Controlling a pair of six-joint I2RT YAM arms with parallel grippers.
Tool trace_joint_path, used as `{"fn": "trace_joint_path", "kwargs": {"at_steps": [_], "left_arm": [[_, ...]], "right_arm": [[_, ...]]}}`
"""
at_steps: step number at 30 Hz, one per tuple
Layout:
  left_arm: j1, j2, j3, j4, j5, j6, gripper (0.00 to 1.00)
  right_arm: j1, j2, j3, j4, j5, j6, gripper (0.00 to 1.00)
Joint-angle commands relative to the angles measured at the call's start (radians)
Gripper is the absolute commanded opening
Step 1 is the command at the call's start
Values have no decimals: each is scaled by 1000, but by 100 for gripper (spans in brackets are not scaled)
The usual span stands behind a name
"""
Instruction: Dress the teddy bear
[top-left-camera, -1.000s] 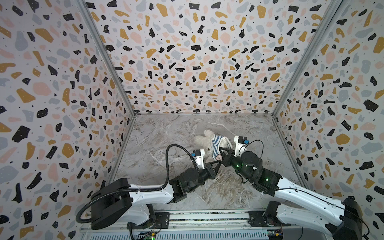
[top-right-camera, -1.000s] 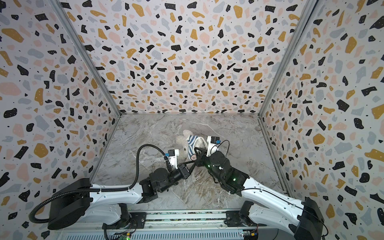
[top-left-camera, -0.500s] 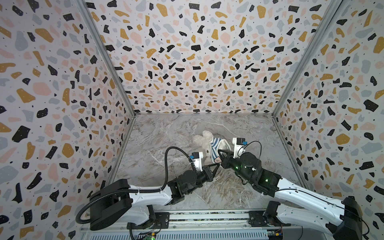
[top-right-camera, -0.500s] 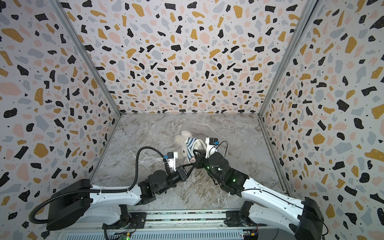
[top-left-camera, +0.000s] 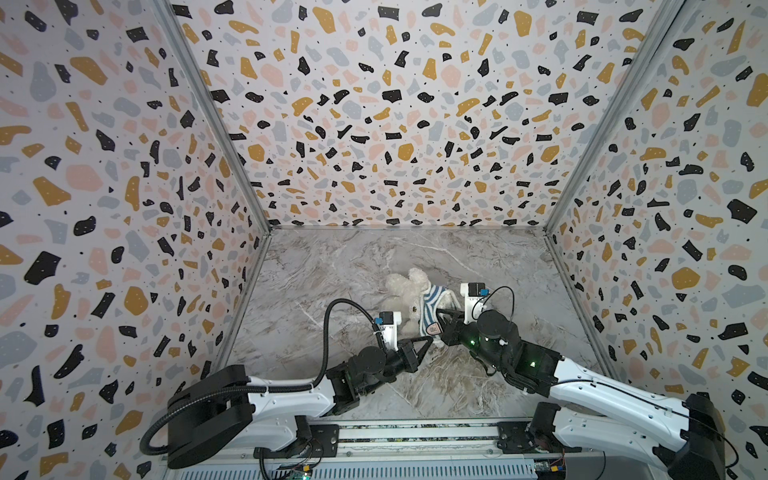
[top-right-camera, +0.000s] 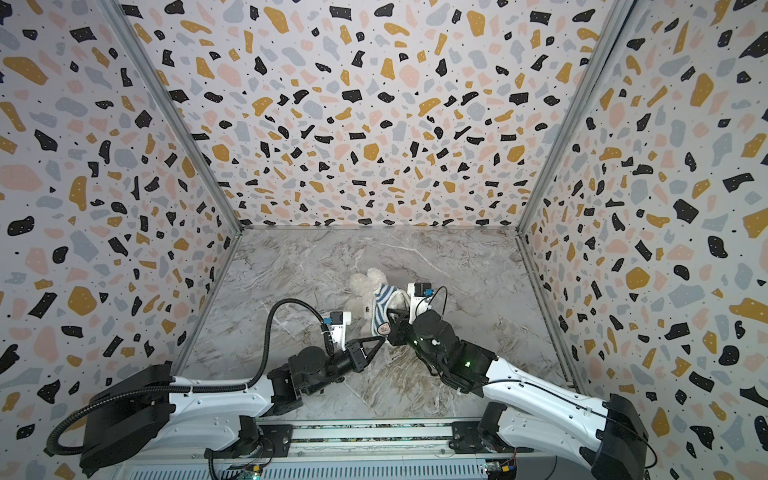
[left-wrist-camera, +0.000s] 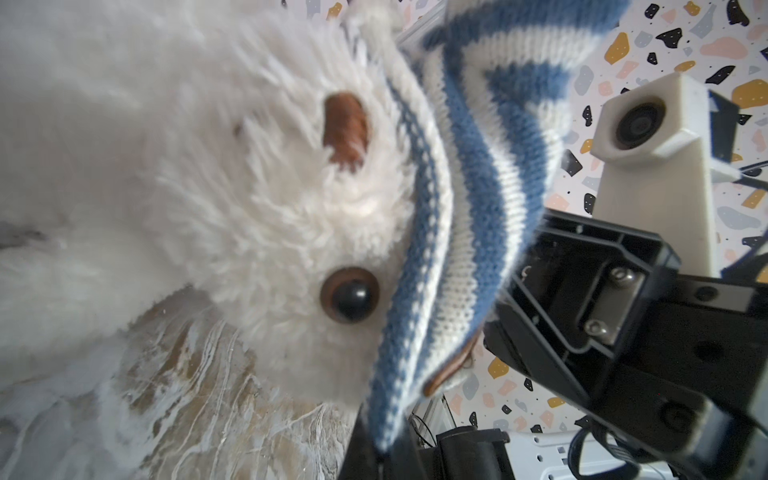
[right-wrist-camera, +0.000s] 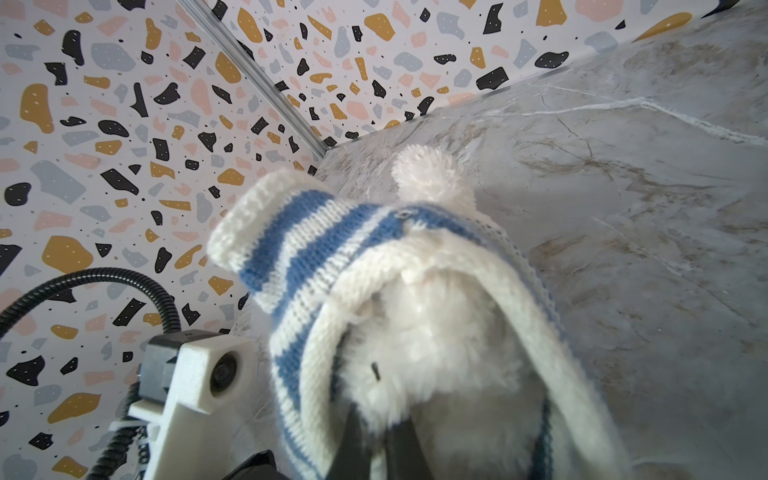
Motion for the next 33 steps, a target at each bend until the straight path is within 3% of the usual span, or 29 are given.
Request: {"fn": "trace_joint_path", "kwargs": {"at_steps": [1, 10, 13, 26, 33], "left_arm": [[-6, -29, -36, -62, 18, 37, 0], [-6, -46, -57, -100, -23, 19, 6], [-7, -42, -44, -65, -35, 29, 16], [-9, -62, -30, 65, -27, 55, 33], [-9, -63, -2, 65, -24, 73, 35]], "right_arm": [[-5, -51, 23, 101, 80, 2, 0], [-4, -64, 18, 116, 59, 20, 0], [-1, -58, 4, 122, 49, 43, 0], [10, -51, -14, 130, 61, 59, 0], [14, -41, -14, 135, 57, 65, 0]]}}
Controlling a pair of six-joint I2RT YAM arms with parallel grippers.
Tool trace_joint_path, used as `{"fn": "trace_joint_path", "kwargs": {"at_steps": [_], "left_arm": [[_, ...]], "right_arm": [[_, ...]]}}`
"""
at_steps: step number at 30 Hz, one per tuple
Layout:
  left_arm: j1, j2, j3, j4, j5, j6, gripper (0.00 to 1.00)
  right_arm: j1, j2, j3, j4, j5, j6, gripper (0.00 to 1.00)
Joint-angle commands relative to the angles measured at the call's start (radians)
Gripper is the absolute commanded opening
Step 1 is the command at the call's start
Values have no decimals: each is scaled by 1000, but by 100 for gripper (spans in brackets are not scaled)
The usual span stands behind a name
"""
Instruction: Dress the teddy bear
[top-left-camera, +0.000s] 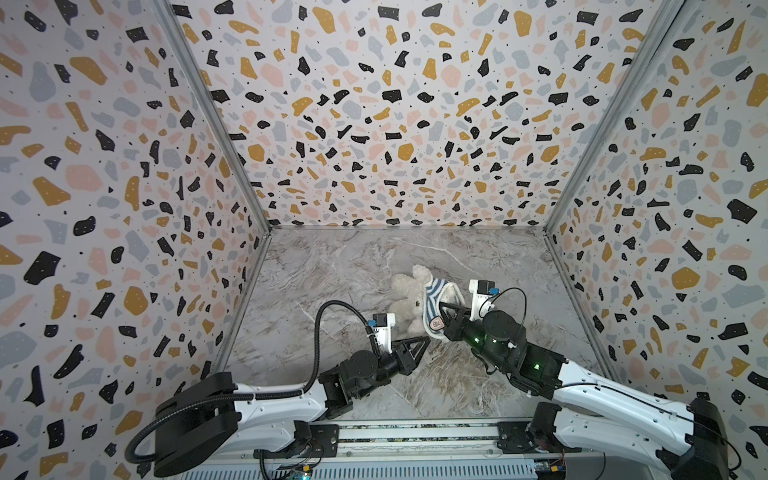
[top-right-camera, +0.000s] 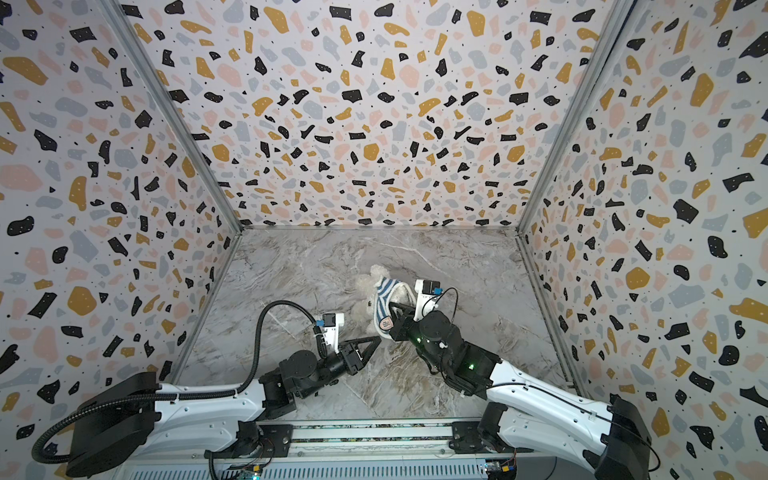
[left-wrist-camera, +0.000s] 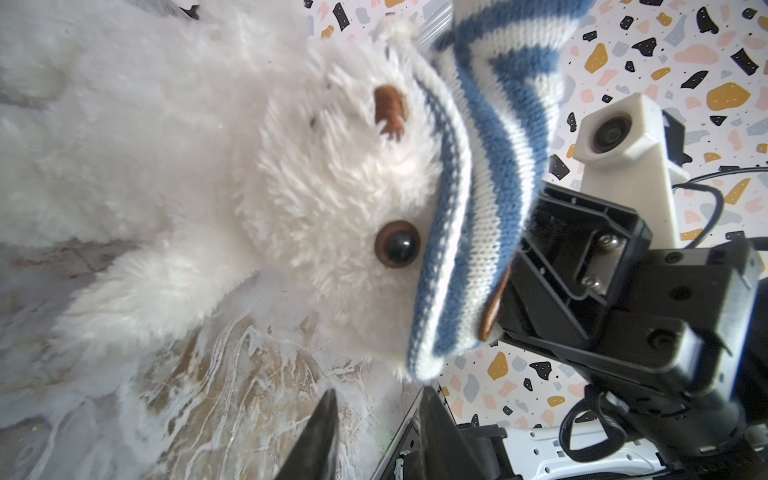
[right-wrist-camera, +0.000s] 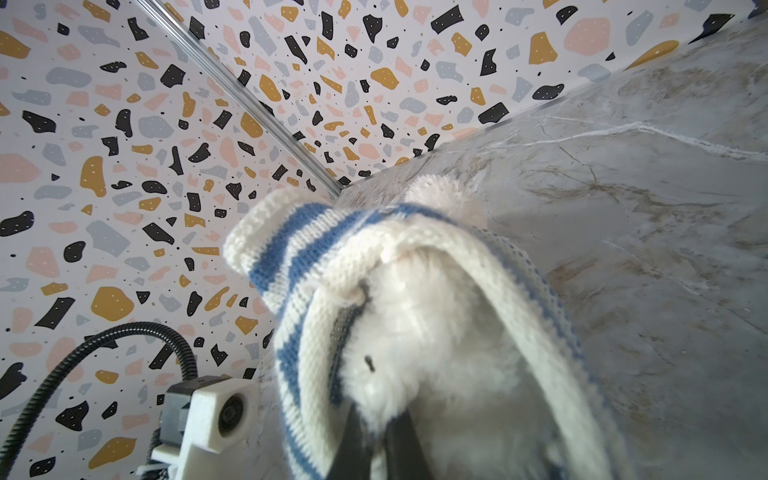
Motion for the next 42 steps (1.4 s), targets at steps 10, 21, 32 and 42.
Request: {"fn": "trace_joint_path", "kwargs": {"at_steps": [10, 21, 32, 42], "left_arm": [[-4, 52, 79, 135, -4, 33, 33], [-4, 42, 62, 92, -18, 19, 2], [-31, 31, 11, -156, 90, 11, 0], [34, -29, -37, -272, 68, 55, 0]], "right_arm": [[19, -6, 7, 52, 13, 15, 0], [20, -10, 8, 50, 24, 12, 0], [20, -34, 9, 30, 47, -2, 0], [22, -47, 38, -10, -7, -47, 0]]}}
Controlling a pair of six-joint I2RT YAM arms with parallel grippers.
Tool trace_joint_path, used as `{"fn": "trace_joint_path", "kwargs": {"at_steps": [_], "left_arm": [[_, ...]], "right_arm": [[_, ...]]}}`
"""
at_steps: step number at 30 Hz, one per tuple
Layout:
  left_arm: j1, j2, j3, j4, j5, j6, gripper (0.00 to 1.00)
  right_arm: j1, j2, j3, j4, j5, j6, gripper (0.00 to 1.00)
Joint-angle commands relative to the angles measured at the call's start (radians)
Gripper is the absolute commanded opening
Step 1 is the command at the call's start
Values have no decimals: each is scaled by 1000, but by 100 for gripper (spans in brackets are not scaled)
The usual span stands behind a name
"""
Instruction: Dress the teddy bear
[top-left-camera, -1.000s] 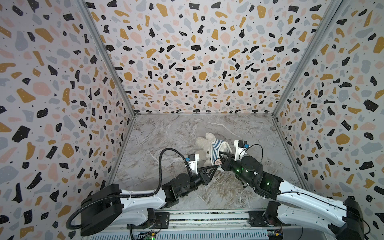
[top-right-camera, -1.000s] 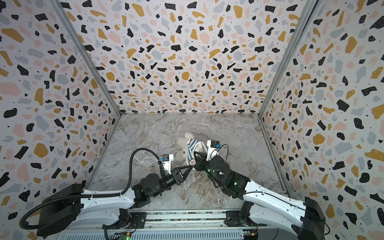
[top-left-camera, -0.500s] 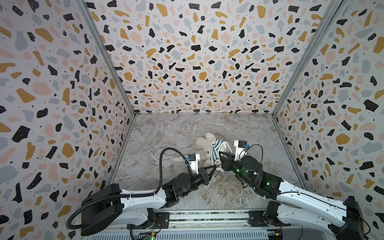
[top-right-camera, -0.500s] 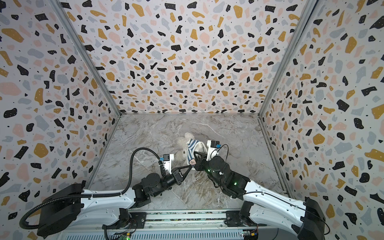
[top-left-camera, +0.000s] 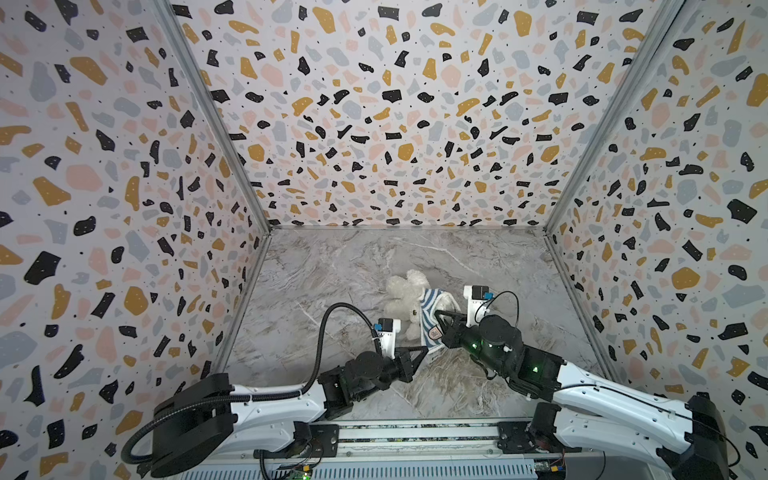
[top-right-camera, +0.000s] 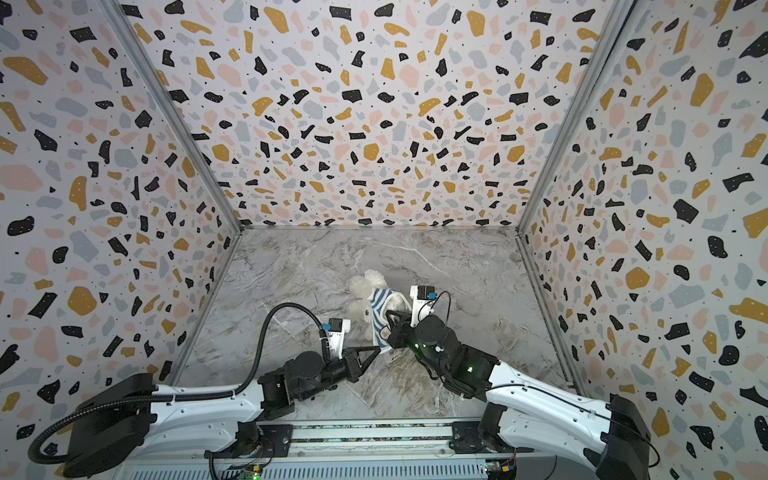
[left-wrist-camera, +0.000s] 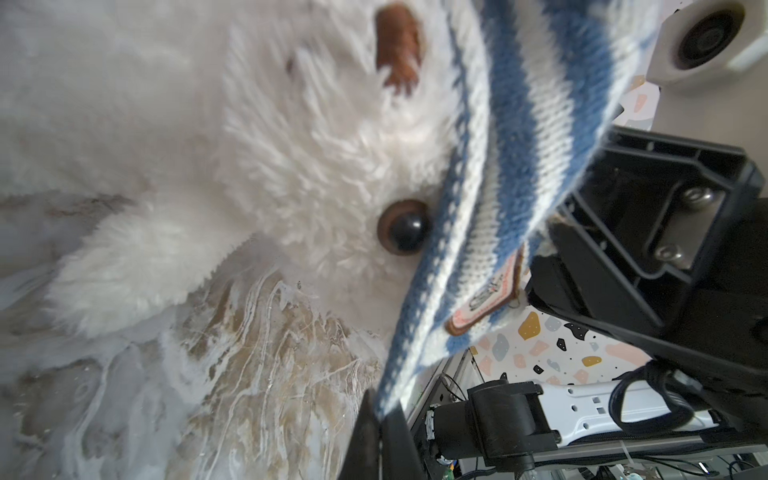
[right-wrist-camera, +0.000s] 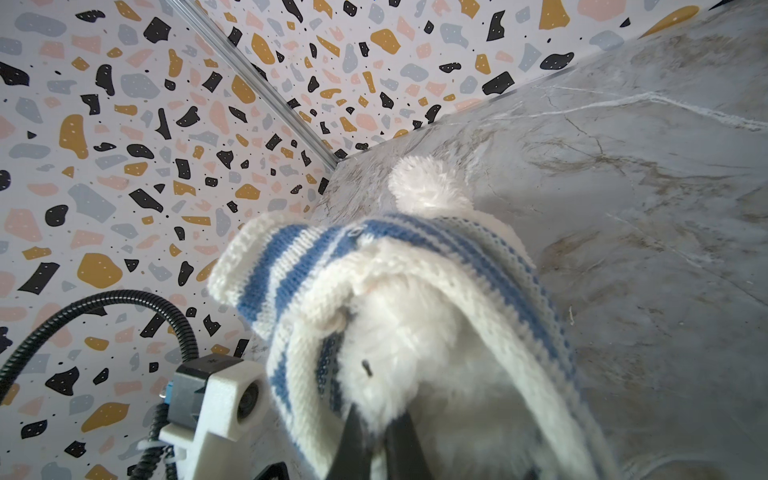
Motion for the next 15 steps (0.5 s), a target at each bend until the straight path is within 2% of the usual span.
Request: {"fn": "trace_joint_path", "kwargs": {"at_steps": [1, 9, 15], "left_arm": [[44, -9, -46, -101, 25, 40, 0], [128, -42, -51, -256, 57, 165, 0], [145, -28, -57, -302, 52, 215, 0]], "right_arm": [[-3, -50, 51, 40, 0, -44, 0], [-5, -64, 97, -53, -96, -30, 0], [-4, -66, 93, -97, -72, 0, 0]]}}
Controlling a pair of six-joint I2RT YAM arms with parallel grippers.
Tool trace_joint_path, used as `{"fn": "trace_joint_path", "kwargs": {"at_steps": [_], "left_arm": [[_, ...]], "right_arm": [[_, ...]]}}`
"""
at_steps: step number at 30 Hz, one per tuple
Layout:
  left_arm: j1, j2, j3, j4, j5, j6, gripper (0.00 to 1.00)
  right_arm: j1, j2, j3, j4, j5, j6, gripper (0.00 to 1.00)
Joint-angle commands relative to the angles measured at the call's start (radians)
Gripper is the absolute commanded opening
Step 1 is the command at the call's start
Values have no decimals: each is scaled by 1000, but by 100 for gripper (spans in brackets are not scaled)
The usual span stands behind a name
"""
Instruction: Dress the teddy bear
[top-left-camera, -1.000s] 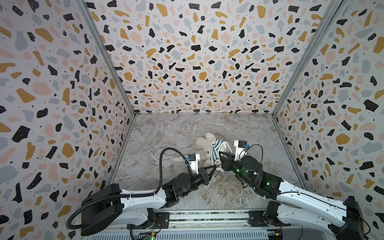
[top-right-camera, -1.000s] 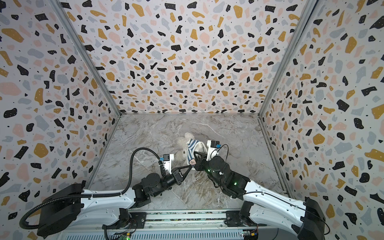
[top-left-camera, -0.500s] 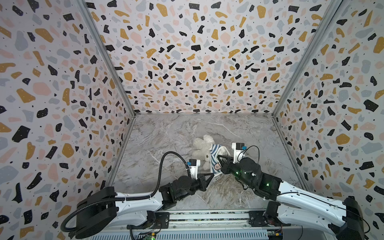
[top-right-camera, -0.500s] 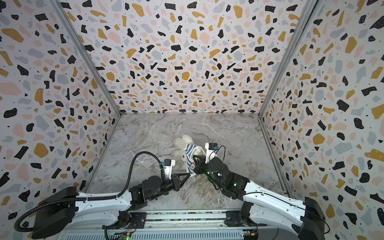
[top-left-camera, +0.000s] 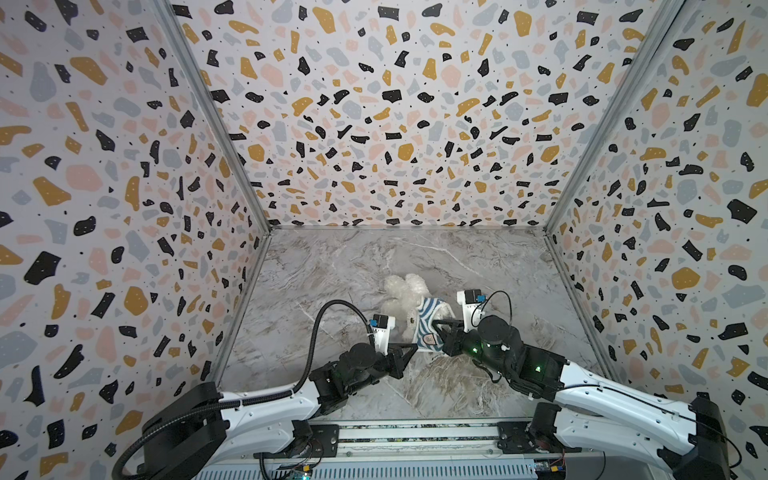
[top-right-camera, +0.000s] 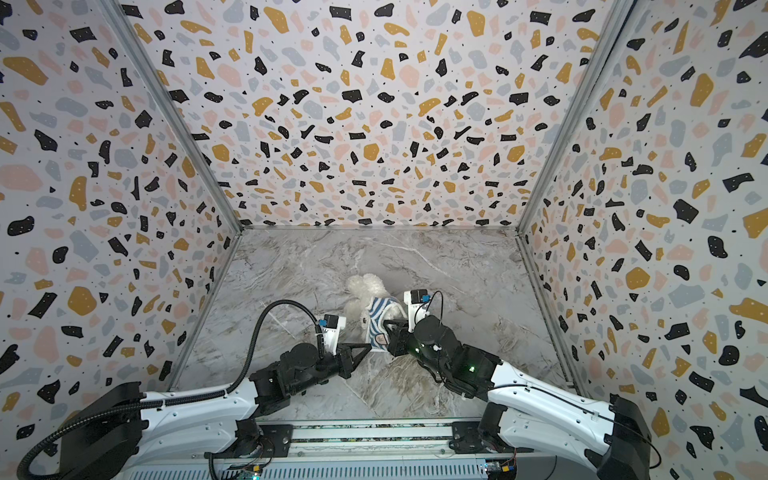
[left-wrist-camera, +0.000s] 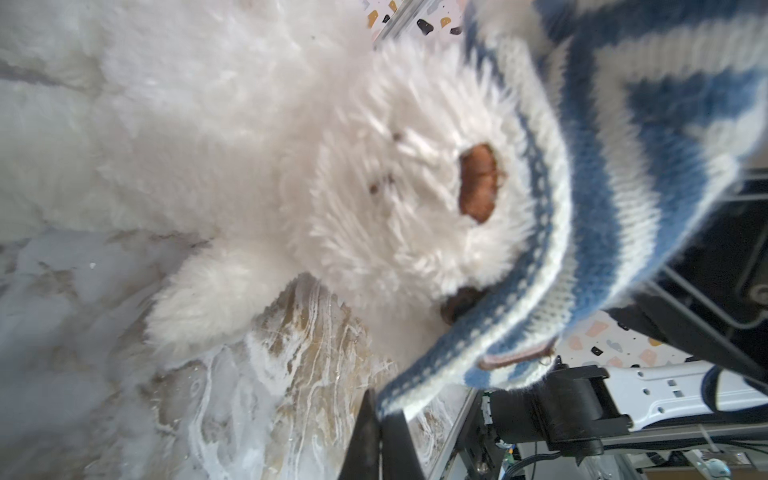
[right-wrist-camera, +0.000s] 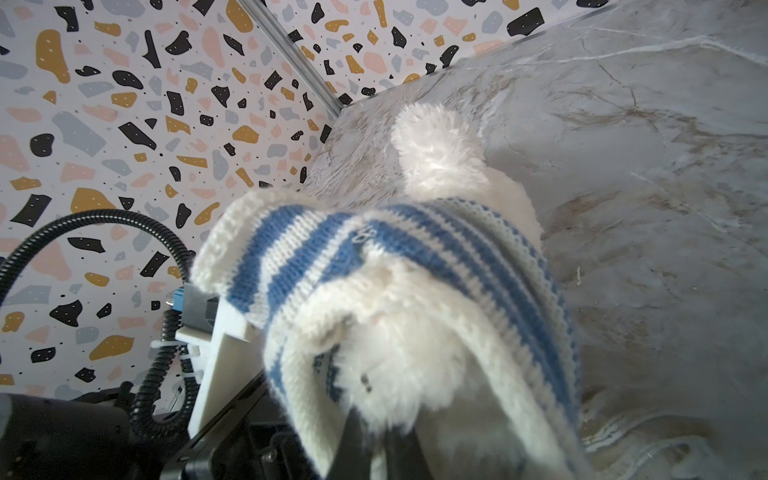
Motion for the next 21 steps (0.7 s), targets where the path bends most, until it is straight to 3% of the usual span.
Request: {"fn": "trace_joint_path", "kwargs": {"at_steps": [1, 15, 21], "left_arm": [[24, 27, -40, -159, -35, 58, 0], [24, 137, -40, -54, 7, 78, 0], [-41, 140, -12, 210, 126, -2, 0]], "right_arm": [[-4, -56, 63, 25, 43, 25, 0], [-4, -48, 26, 16, 97, 58, 0], [16, -58, -12, 36, 140, 117, 0]]}}
